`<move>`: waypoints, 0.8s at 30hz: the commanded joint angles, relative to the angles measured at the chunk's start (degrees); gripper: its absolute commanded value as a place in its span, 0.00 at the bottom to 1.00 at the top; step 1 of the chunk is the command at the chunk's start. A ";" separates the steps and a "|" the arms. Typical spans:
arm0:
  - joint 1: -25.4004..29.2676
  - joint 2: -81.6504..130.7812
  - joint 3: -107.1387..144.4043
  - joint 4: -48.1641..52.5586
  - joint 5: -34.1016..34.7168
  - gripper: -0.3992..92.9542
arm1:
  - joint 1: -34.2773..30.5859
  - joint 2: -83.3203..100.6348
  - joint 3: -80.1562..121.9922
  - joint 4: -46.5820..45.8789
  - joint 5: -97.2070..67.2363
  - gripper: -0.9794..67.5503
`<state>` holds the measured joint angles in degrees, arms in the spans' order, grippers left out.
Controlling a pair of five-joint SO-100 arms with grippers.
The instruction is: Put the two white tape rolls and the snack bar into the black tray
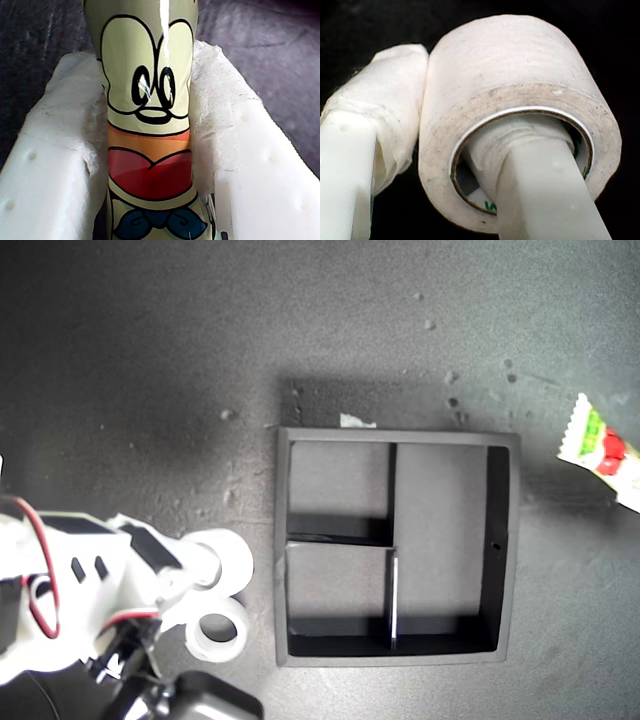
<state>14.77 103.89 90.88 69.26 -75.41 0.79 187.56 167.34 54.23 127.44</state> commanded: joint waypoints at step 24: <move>-1.23 -57.13 -93.34 35.77 8.17 0.00 | -4.31 -85.69 -94.39 35.60 -102.22 0.01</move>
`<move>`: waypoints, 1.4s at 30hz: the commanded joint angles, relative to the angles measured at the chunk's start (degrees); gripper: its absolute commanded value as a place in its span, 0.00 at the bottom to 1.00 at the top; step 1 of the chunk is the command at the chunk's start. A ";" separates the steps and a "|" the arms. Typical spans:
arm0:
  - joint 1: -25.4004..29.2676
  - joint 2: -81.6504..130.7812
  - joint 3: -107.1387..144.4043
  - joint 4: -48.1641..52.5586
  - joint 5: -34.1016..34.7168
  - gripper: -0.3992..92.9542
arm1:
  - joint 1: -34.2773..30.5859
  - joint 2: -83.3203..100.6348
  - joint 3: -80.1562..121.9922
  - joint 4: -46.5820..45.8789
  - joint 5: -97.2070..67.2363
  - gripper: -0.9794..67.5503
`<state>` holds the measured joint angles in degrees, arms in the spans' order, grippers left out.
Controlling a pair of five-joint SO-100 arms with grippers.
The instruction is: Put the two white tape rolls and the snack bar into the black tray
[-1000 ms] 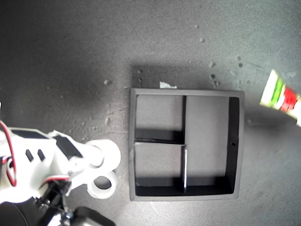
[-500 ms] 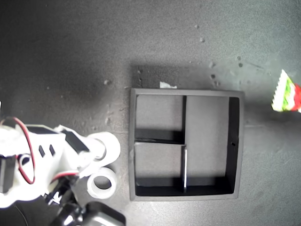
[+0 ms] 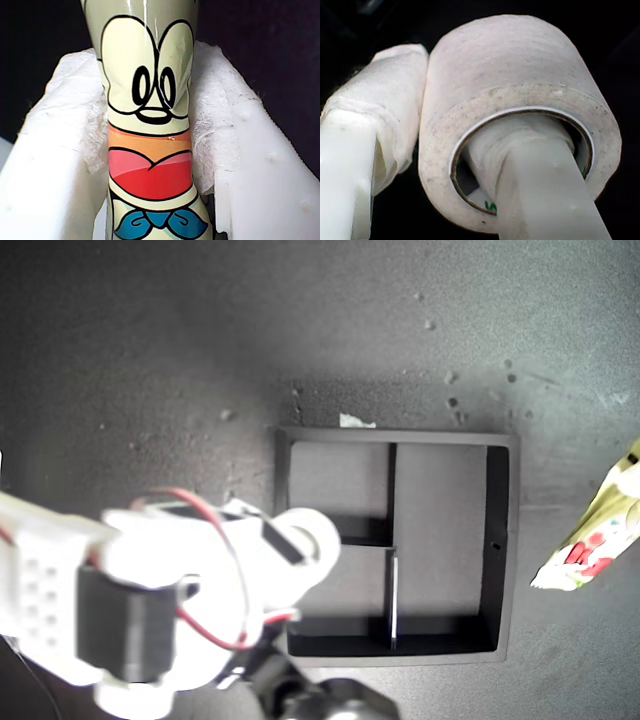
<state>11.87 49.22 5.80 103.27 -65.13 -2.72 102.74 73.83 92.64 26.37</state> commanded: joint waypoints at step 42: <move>9.05 -15.29 -18.72 -4.92 -7.47 0.17 | -8.96 -21.62 2.99 -27.69 6.50 0.01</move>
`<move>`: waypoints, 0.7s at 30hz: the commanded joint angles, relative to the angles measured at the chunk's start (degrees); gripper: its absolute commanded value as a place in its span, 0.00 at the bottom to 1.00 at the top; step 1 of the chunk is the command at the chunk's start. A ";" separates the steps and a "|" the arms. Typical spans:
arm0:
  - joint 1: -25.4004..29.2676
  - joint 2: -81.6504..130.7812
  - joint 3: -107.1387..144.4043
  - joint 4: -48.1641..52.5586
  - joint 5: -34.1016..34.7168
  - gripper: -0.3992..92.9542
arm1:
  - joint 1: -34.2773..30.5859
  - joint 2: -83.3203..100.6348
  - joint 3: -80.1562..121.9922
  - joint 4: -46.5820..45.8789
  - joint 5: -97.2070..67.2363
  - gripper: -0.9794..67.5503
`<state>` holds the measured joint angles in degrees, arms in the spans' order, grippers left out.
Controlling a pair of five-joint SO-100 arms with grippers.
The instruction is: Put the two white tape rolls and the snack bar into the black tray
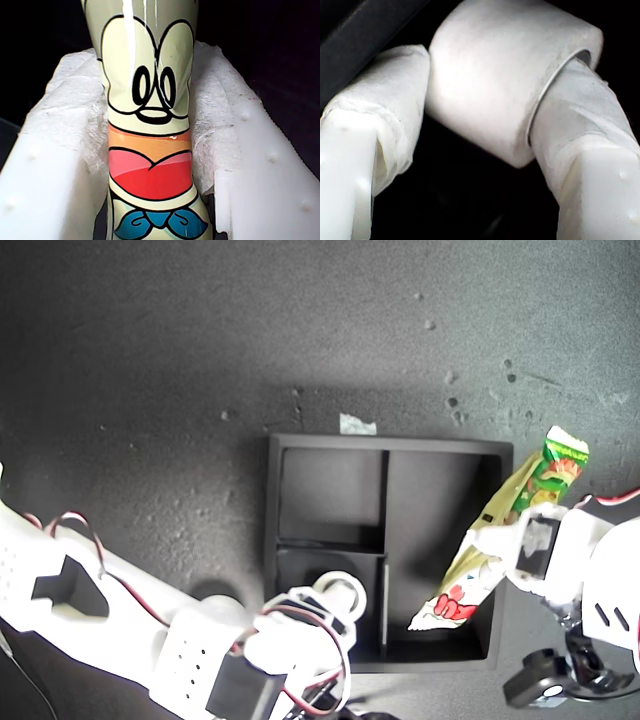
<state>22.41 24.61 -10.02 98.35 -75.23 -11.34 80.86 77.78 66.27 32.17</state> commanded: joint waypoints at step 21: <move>-4.66 33.22 26.28 6.77 -6.15 0.16 | -0.62 -10.11 -9.32 -1.85 0.26 0.01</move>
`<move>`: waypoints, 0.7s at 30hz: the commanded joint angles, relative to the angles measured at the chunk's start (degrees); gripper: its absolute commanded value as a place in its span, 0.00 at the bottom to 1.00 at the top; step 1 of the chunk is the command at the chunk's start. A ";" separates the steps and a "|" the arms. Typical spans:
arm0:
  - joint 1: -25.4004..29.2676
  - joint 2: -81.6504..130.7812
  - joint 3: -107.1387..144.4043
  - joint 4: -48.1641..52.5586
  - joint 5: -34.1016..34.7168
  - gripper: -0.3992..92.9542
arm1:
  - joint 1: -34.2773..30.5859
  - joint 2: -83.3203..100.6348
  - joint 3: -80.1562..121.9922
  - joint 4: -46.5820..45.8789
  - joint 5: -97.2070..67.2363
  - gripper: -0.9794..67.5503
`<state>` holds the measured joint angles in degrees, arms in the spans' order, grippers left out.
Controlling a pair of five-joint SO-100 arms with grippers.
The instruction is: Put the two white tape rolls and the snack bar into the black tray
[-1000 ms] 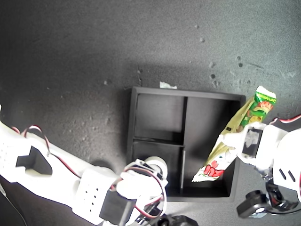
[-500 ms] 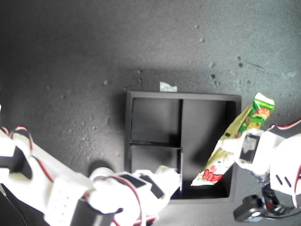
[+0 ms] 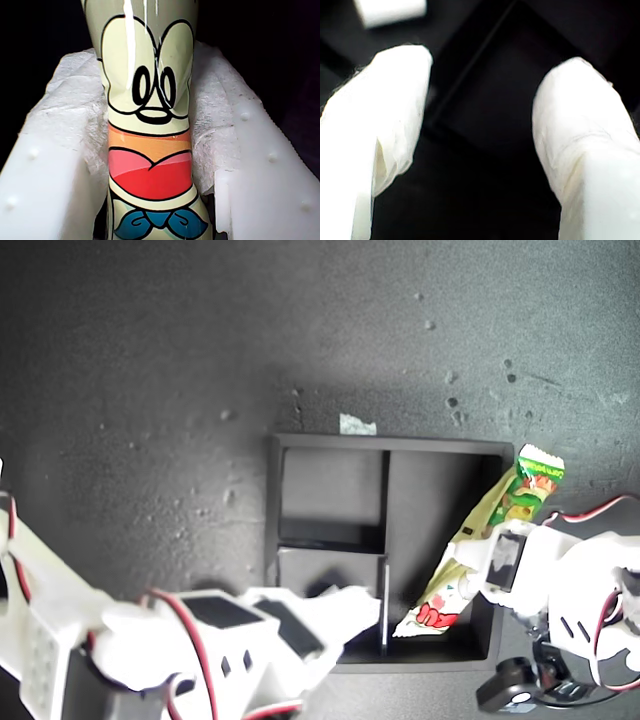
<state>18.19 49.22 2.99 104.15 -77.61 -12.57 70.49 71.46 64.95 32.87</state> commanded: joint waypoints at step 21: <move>10.81 34.45 61.70 -16.26 -26.46 0.22 | 6.06 0.26 -46.49 38.23 -1.32 0.53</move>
<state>24.96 82.27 64.95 92.20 -101.34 -10.20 65.21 31.11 100.46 28.30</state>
